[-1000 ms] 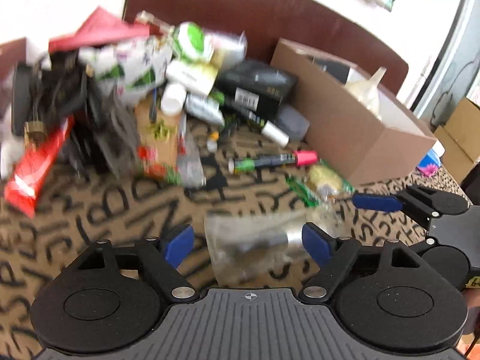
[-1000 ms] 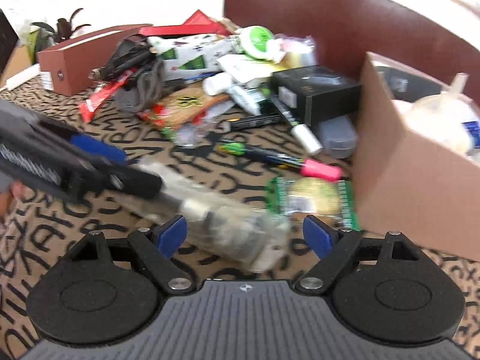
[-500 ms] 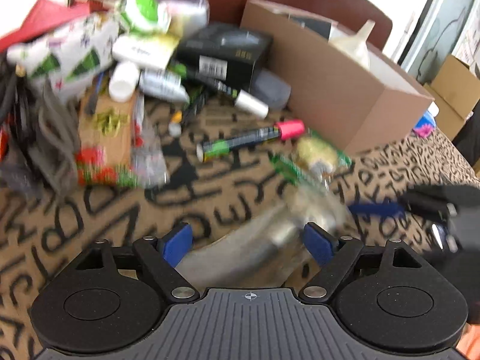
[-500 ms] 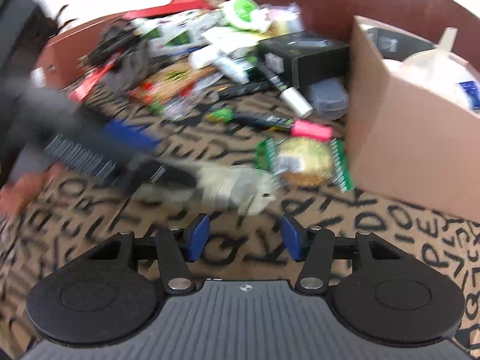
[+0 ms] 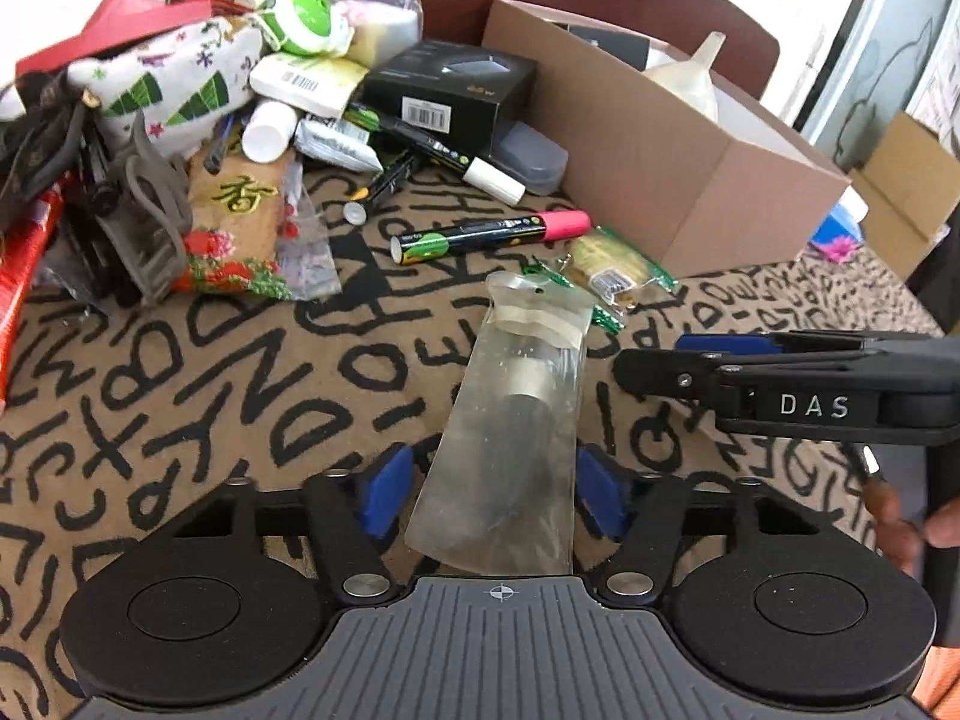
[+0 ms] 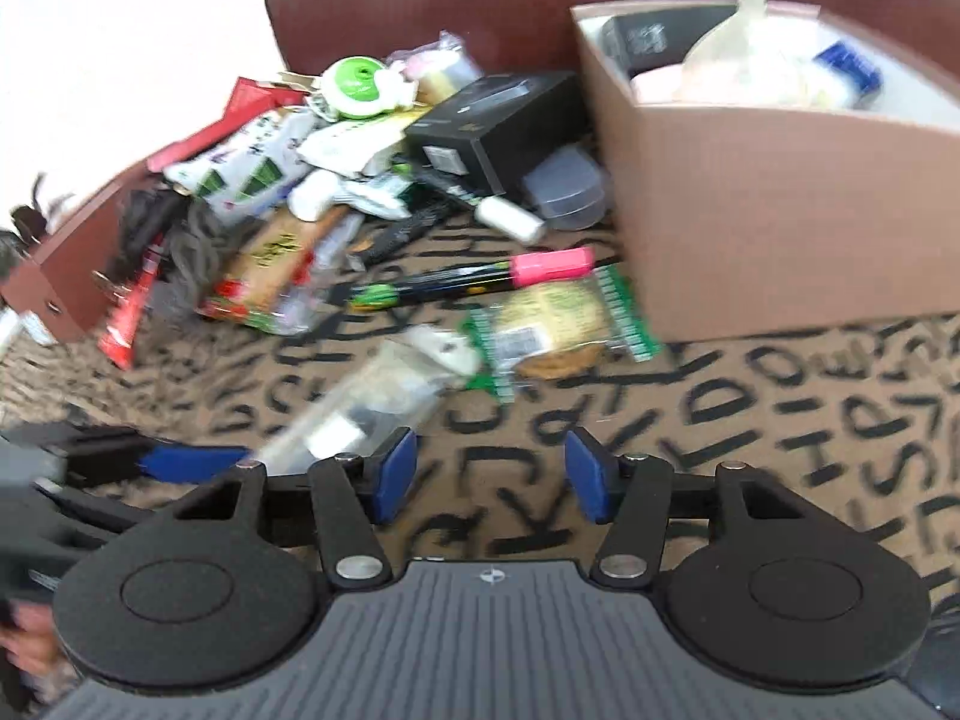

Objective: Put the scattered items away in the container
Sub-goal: 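Grasp the clear plastic bag with the metal part using the left tool, then close the right tool on the bag while the left tool releases it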

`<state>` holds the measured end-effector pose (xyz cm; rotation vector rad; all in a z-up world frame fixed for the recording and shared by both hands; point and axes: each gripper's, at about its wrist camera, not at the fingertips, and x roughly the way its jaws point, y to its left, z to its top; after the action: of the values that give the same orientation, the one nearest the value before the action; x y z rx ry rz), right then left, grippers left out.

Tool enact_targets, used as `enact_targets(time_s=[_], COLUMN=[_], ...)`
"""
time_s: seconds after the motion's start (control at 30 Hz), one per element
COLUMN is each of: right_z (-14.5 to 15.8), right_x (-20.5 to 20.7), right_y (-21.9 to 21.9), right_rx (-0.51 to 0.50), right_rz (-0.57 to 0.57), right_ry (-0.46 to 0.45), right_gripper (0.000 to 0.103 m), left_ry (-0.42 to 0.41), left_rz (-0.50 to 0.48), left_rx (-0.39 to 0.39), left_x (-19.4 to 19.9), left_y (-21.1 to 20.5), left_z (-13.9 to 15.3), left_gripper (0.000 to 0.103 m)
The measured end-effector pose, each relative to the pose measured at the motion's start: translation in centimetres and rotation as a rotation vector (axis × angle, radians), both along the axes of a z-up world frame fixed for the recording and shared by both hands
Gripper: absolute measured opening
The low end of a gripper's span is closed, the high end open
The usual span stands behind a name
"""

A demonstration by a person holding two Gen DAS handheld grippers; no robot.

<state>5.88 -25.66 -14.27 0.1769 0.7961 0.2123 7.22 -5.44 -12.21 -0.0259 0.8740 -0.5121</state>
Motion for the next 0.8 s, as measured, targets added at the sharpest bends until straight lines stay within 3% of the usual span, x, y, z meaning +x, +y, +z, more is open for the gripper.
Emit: enact_targets(time_s=[0.1, 0.27, 0.33, 0.4, 0.53, 0.63, 0.7, 0.8], right_z=[-0.2, -0.6, -0.6, -0.5, -0.8, -0.9, -0.8, -0.3], right_x=[0.7, 1.3, 1.4, 1.5, 2.3, 3.0, 3.2, 2.7], right_y=[1.7, 3.7, 4.7, 5.5, 6.7, 6.8, 6.7, 6.5], right_rx=[0.039, 0.109, 0.083, 0.065, 0.015, 0.015, 0.019, 0.017], right_rz=[0.045, 0.071, 0.085, 0.084, 0.082, 0.061, 0.061, 0.071], right_ry=[0.033, 0.063, 0.061, 0.057, 0.032, 0.03, 0.034, 0.034], right_gripper=[0.061, 0.062, 0.062, 0.063, 0.061, 0.048, 0.041, 0.037], left_ry=[-0.011, -0.035, -0.036, -0.035, -0.01, 0.007, 0.011, 0.028], left_rz=[0.018, 0.048, 0.056, 0.064, 0.106, 0.129, 0.14, 0.136], left_rx=[0.014, 0.002, 0.009, 0.018, -0.039, -0.084, -0.078, -0.103], left_x=[0.0, 0.1, 0.1, 0.1, 0.4, 0.6, 0.6, 0.2], left_y=[-0.5, -1.0, -1.3, -1.4, -0.5, 0.1, 0.0, 0.1], left_z=[0.0, -0.3, -0.3, -0.2, -0.5, -0.7, -0.6, -0.3], left_gripper=[0.055, 0.061, 0.06, 0.048, 0.051, 0.05, 0.033, 0.029])
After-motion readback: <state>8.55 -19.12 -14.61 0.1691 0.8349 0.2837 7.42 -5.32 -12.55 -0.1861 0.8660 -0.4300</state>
